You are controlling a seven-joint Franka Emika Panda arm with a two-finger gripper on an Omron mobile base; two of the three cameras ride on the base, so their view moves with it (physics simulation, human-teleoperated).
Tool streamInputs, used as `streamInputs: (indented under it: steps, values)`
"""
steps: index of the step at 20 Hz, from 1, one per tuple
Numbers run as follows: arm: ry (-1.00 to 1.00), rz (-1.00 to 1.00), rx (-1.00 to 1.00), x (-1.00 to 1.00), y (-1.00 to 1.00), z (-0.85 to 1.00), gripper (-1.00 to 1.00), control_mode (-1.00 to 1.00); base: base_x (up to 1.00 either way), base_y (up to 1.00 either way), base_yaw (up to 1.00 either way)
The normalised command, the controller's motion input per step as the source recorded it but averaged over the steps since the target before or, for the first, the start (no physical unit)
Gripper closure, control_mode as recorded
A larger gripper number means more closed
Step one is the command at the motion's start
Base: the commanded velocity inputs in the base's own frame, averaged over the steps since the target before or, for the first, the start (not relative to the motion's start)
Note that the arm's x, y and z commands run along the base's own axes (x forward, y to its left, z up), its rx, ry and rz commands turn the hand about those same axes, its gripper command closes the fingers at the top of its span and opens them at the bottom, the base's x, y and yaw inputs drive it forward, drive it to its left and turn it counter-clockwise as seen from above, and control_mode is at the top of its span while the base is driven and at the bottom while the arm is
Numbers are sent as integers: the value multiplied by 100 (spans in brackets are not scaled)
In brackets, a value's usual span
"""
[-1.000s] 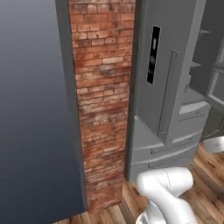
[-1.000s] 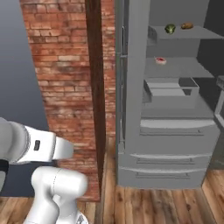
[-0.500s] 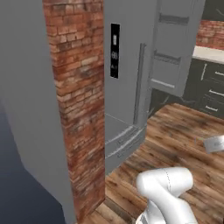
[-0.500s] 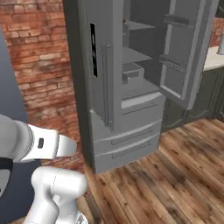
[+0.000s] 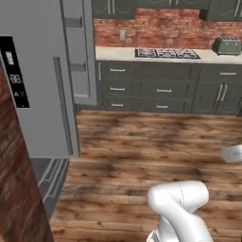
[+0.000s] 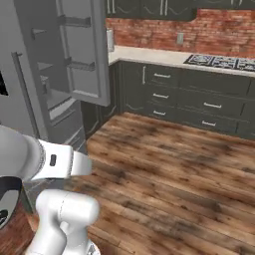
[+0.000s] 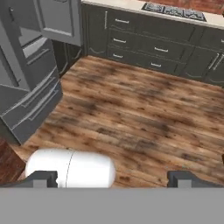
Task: Transport the chicken drumstick and broccoli to the fridge. Place the chicken drumstick on the rack containing meat and place the broccoli on the rack containing the vegetable, ensuring meats and vegetables are on different racks.
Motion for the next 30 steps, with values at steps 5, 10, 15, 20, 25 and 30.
streamInputs:
  steps: [5, 10, 15, 20, 25, 30]
  values:
    - [0, 0, 0, 0, 0, 0, -100, 100, -98, 63, -65]
    - [0, 0, 0, 0, 0, 0, -100, 100, -100, 28, -52]
    - [0, 0, 0, 0, 0, 0, -100, 100, -89, -2, -23]
    - [0, 0, 0, 0, 0, 0, -100, 100, -6, -95, -8]
    - [0, 0, 0, 0, 0, 0, -100, 100, 28, -100, 0]
    - [0, 0, 0, 0, 0, 0, -100, 100, 36, -100, 3]
